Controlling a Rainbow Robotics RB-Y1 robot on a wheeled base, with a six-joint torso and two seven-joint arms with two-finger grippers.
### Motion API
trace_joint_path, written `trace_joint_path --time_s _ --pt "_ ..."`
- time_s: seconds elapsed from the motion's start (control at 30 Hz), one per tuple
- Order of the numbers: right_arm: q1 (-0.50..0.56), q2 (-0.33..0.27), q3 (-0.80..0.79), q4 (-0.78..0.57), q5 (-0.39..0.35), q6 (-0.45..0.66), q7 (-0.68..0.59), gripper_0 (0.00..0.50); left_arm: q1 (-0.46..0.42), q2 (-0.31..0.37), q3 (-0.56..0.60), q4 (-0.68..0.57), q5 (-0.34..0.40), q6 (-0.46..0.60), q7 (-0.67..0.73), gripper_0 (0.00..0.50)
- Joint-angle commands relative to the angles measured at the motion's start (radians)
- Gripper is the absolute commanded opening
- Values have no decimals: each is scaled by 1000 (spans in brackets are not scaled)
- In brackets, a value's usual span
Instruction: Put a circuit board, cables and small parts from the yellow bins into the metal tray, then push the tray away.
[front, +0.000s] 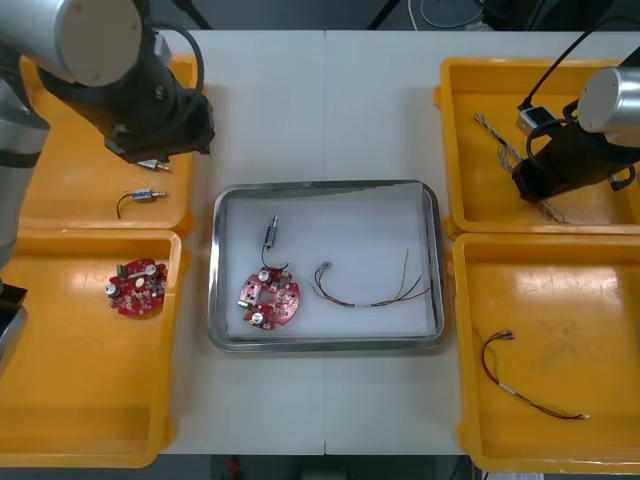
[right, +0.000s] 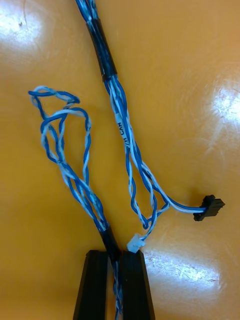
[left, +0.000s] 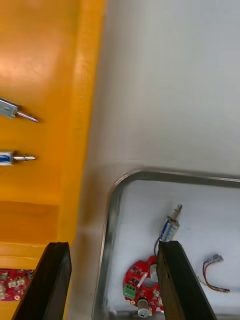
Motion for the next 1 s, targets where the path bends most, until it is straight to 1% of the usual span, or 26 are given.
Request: trace_joint_path --time_s 0.03,0.07,0.13,0.17,0.2,0.27,0.33,0.43,0.7,0.77,0.87,1.0 --pt "-19 -13 13 -9 8 19 -27 51 -52 68 97 64 -31 -42 -153 500" --pt "-18 -16 13 -16 11 25 -27 34 -52 75 106 77 -37 -53 -165 500" --pt "-19 -24 8 -44 15 52 -30 17 -52 87 123 123 -53 -98 -200 500" --pt "-19 -24 8 -44 15 52 -30 17 -52 87 123 123 -53 -98 -200 500" --pt "-19 -29 0 -71 18 81 -33 5 -54 91 134 160 -68 -136 -228 500" --pt "-19 -30 -14 -99 23 113 -32 0 -54 96 143 194 -82 -180 -255 500" --pt "-19 -30 -32 -140 29 162 -32 0 -54 98 149 235 -97 -245 -292 500" --pt "-19 -32 -61 -196 32 222 -35 0 -57 99 157 280 -122 -312 -335 500" --pt "-19 -32 -119 -351 41 384 -36 0 -58 99 174 386 -134 -484 -416 500" --pt "-18 -32 -119 -374 41 404 -36 0 -58 99 174 396 -143 -507 -424 500" --pt "-19 -30 -118 -427 32 443 -33 0 -58 99 175 429 -157 -552 -476 500" --pt "-19 -30 -87 -518 18 491 -27 0 -58 99 180 493 -152 -636 -527 500"
